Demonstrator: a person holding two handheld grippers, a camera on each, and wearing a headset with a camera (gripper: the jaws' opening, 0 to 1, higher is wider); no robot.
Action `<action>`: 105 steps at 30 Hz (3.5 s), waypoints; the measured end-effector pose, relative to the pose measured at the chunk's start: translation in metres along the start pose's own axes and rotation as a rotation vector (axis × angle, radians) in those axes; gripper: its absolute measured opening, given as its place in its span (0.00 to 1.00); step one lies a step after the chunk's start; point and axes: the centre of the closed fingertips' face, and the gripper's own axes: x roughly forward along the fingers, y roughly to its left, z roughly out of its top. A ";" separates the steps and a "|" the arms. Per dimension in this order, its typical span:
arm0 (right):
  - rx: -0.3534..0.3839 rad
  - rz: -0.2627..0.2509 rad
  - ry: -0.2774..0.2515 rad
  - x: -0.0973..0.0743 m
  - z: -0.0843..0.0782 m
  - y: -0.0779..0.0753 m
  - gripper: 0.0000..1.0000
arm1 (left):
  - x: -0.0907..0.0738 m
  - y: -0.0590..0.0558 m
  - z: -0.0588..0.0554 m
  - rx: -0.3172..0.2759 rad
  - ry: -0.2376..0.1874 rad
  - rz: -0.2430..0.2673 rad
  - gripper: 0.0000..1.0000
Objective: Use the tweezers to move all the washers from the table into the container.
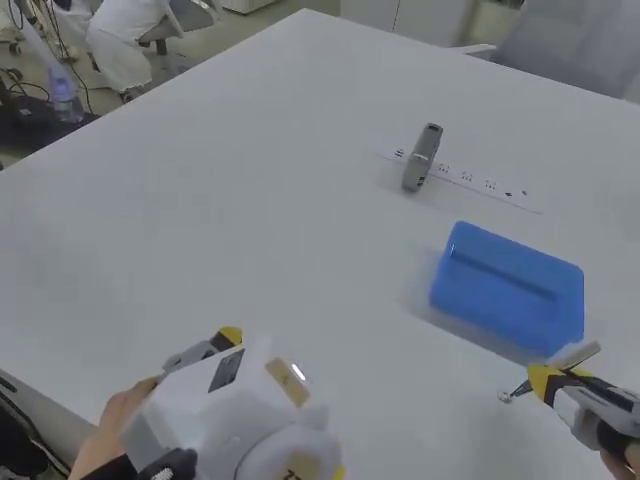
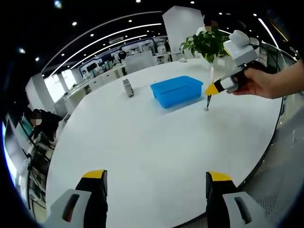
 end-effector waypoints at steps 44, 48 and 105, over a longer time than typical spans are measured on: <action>0.103 -0.046 -0.049 0.002 -0.004 -0.009 0.04 | 0.000 -0.001 -0.002 0.013 0.011 -0.002 0.86; -0.001 -0.049 -0.037 0.001 -0.006 -0.003 0.03 | 0.000 0.000 -0.001 0.013 0.010 -0.002 0.86; -0.189 -0.049 0.105 0.059 0.049 -0.053 0.03 | -0.027 0.028 0.060 -0.130 -0.168 -0.012 0.72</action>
